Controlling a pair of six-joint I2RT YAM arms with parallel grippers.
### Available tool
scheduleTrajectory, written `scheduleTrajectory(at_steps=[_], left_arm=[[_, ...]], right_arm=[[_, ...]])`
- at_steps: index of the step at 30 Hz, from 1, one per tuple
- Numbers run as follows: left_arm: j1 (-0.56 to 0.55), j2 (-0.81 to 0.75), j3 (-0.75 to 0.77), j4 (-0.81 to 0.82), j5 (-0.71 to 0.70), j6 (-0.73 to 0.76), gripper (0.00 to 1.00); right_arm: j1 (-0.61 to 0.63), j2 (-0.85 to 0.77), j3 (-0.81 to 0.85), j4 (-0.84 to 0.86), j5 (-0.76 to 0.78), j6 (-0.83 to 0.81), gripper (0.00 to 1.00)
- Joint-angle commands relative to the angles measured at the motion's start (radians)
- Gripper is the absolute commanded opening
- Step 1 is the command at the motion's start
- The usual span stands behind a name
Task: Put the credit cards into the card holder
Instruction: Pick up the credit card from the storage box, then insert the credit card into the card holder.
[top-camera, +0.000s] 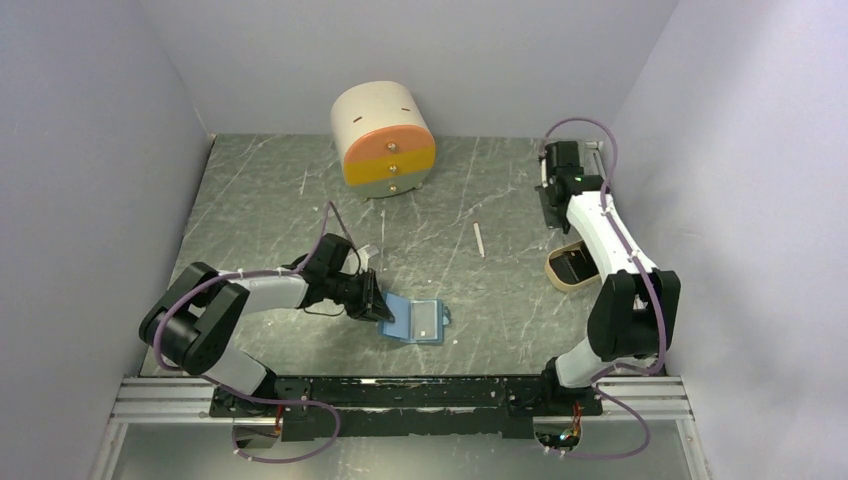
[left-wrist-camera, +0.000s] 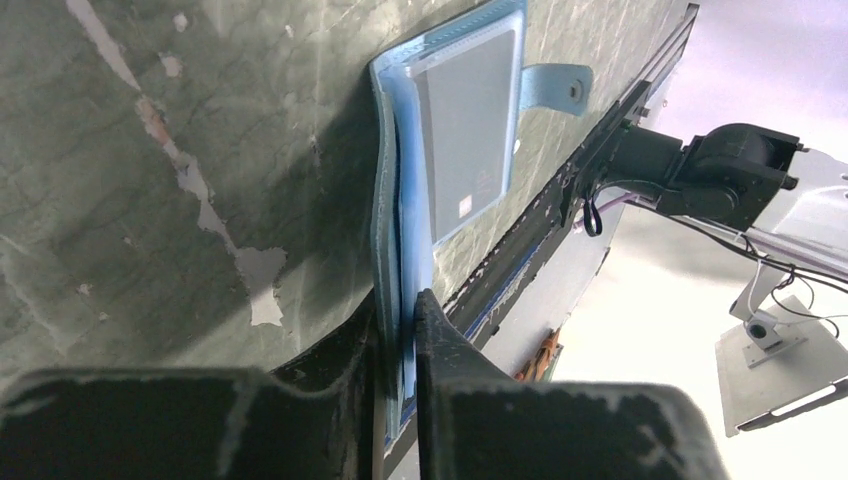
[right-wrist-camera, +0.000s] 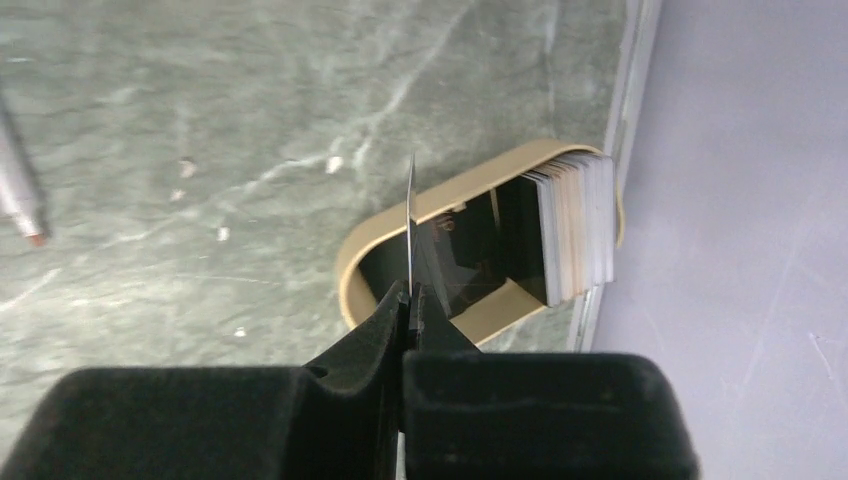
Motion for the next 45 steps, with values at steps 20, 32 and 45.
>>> scheduleTrajectory(at_steps=[20,32,45], left_arm=[[0.011,-0.046,-0.216,0.430,-0.010,-0.268,0.09],[0.012,-0.059,-0.206,0.420,-0.052,-0.285,0.23],[0.012,-0.172,-0.190,0.173,-0.187,-0.181,0.29]], right_arm=[[0.321,-0.412,-0.262,0.359,-0.485,0.660,0.00],[0.513,-0.407,-0.646,0.778,-0.633,0.996,0.00],[0.624,-0.370,-0.895,1.127,-0.621,1.129,0.00]])
